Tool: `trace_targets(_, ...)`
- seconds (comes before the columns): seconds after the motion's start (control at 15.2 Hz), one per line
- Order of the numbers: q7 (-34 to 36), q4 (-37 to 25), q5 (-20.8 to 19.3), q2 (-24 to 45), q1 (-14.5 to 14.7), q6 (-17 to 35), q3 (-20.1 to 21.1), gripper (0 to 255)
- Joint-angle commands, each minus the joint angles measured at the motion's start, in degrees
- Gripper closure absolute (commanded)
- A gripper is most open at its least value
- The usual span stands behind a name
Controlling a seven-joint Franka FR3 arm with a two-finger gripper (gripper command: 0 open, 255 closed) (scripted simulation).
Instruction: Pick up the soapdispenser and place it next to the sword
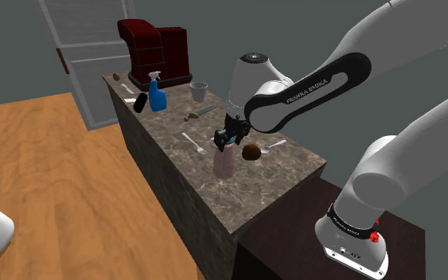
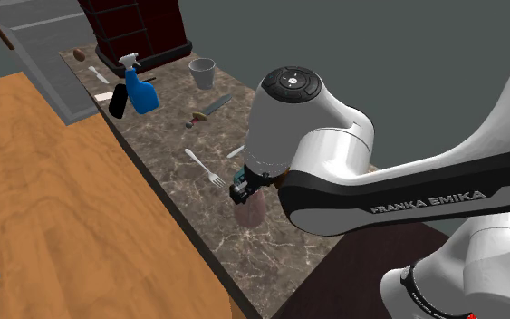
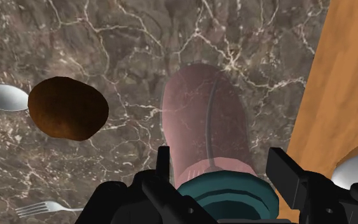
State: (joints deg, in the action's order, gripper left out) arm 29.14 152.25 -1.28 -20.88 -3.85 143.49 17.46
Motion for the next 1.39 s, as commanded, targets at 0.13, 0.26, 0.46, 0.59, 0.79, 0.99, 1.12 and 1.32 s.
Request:
trace_targets(0.13, -0.7, -1.2, 0.6, -1.6, 0.4, -2.8, -0.5, 255)
trace_targets(0.26, -1.1, -2.0, 0.9, -2.6, 0.6, -4.6, -0.8, 255)
trace_targets(0.46, -1.6, -3.4, 1.3, -4.0, 0.8, -7.3, -1.2, 255)
trace_targets(0.59, -1.9, -4.3, 1.5, -4.8, 0.9, -9.1, -1.4, 255)
trace_targets(0.79, -2.4, -5.9, 1.7, -5.9, 1.1, -11.7, -1.8, 255)
trace_targets(0.99, -2.7, -7.5, 1.9, -6.9, 1.2, -14.2, -2.1, 255)
trace_targets(1.12, -3.0, -8.7, 2.0, -7.4, 1.2, -15.9, -2.3, 255)
trace_targets(1.32, -3.3, -10.5, 2.0, -8.1, 1.3, -18.4, -2.6, 255)
